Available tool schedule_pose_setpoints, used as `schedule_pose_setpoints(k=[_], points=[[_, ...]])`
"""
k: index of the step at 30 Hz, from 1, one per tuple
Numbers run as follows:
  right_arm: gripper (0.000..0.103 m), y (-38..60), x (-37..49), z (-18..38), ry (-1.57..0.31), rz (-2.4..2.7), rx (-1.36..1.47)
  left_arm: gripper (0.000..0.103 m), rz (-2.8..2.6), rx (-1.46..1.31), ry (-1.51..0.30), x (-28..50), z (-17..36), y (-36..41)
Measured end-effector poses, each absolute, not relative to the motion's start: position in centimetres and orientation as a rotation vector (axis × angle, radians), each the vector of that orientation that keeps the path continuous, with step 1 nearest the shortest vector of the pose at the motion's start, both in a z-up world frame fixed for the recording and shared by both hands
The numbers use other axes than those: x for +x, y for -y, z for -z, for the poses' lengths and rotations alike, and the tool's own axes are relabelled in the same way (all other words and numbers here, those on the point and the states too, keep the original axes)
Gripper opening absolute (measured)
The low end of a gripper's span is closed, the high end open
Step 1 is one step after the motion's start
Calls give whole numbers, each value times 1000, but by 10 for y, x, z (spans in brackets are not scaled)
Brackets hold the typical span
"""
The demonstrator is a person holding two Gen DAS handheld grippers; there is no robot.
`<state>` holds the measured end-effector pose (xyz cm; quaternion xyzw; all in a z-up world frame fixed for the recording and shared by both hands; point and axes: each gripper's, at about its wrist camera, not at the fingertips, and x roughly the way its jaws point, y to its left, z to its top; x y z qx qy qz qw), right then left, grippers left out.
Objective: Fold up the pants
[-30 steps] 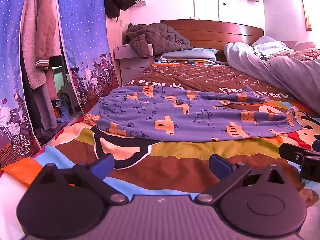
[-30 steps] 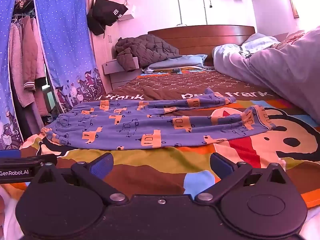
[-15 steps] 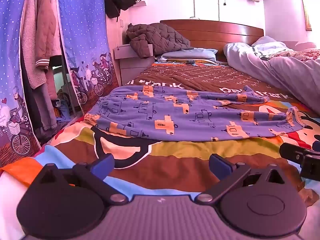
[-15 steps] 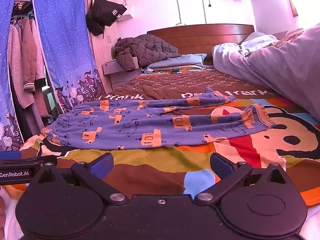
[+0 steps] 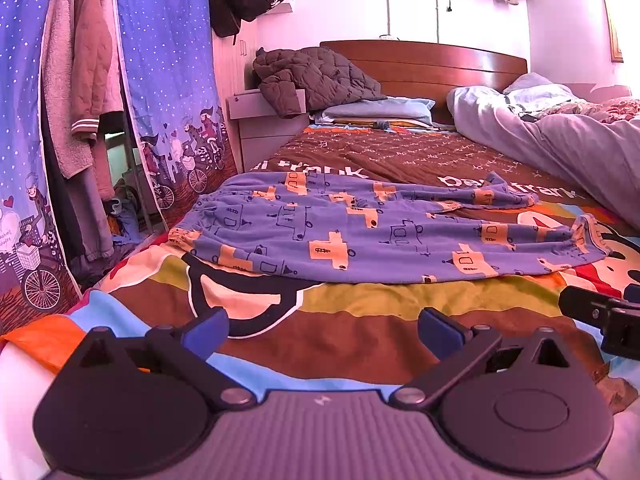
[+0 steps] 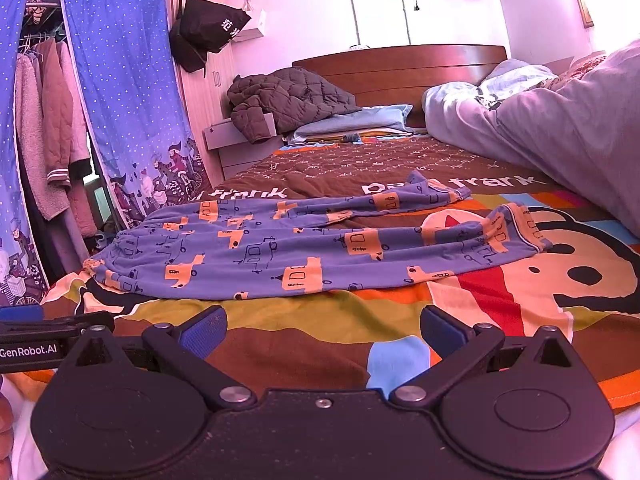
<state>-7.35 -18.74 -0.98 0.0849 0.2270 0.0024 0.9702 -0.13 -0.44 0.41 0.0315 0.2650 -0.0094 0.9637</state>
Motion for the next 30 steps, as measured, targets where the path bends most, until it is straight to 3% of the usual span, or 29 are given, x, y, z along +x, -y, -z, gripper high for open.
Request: schedule_pose_setpoints(k=[30], points=[[102,188,-73,6,-468,-5,182,103,20,60,-533,-2,-4,1]])
